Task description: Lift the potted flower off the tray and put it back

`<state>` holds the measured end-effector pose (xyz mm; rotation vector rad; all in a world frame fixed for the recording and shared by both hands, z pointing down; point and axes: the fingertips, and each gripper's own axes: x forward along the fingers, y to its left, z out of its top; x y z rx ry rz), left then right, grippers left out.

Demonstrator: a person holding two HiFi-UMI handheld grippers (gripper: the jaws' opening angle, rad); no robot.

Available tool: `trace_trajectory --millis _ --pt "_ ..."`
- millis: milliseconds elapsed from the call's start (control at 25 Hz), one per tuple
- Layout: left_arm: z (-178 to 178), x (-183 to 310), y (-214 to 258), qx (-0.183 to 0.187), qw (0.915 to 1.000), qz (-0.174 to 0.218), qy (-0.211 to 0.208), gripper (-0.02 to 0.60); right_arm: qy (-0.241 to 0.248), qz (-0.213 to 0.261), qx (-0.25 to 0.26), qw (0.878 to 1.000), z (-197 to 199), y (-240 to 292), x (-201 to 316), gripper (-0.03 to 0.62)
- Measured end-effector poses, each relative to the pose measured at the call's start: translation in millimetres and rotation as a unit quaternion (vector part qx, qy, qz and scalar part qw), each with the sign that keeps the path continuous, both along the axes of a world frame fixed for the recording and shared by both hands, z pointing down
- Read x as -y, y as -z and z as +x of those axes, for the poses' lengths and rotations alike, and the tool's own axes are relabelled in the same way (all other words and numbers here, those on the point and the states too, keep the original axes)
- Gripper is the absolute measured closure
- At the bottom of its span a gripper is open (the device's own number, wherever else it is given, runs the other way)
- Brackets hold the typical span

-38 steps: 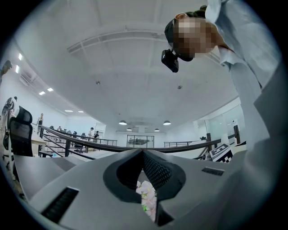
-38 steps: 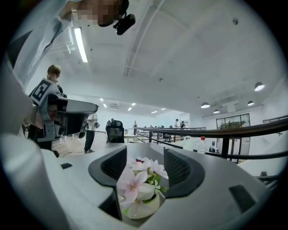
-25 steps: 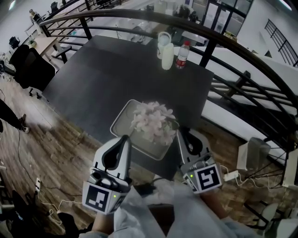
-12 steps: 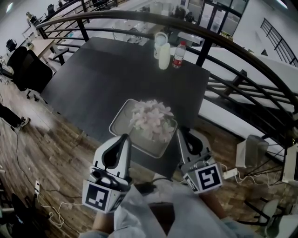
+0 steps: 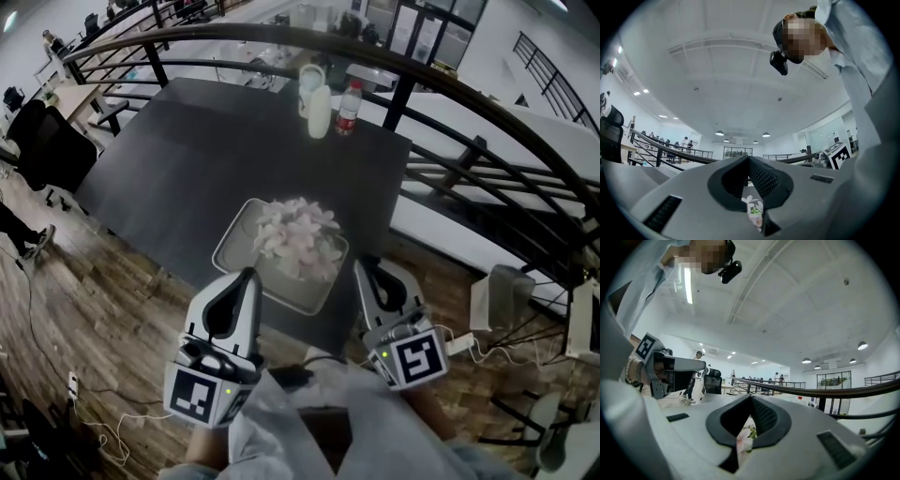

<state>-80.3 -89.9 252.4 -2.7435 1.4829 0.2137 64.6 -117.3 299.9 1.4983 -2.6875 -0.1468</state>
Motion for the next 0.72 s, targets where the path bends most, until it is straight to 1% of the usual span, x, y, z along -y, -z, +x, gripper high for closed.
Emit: trace_trajectory --millis 200,320,440,560,680,720 --pt "6.0 -1.2 6.0 -0.002 0.9998 0.015 -0.012 0.583 -0.010 0.001 0.000 1.000 6.1 2.0 -2.6 0.592" --pt "6.5 -1.9 2.7 0.001 0.9999 0.005 -0.013 0.583 -0.013 -0.001 0.000 1.000 7.6 1.5 -4.5 0.592" --pt "6.6 -1.0 5.7 -0.002 0.9999 0.011 -0.013 0.583 -0.016 -0.003 0.000 1.000 8.3 0.5 -5.7 0.592" --pt "5.9 -0.9 5.0 -0.005 0.9999 0.006 -0.014 0.583 -0.018 0.000 -0.003 1.000 8.0 0.7 -6.6 0.592" --pt "5.7 -1.9 7.4 -0.010 0.9997 0.016 -0.018 0.583 -0.019 0.002 -0.006 1.000 7.2 0.3 -7.7 0.592" --pt "5.7 -1.7 6.5 -0.008 0.9997 0.011 -0.018 0.583 -0.020 0.001 -0.006 1.000 6.9 0.3 -8.1 0.592"
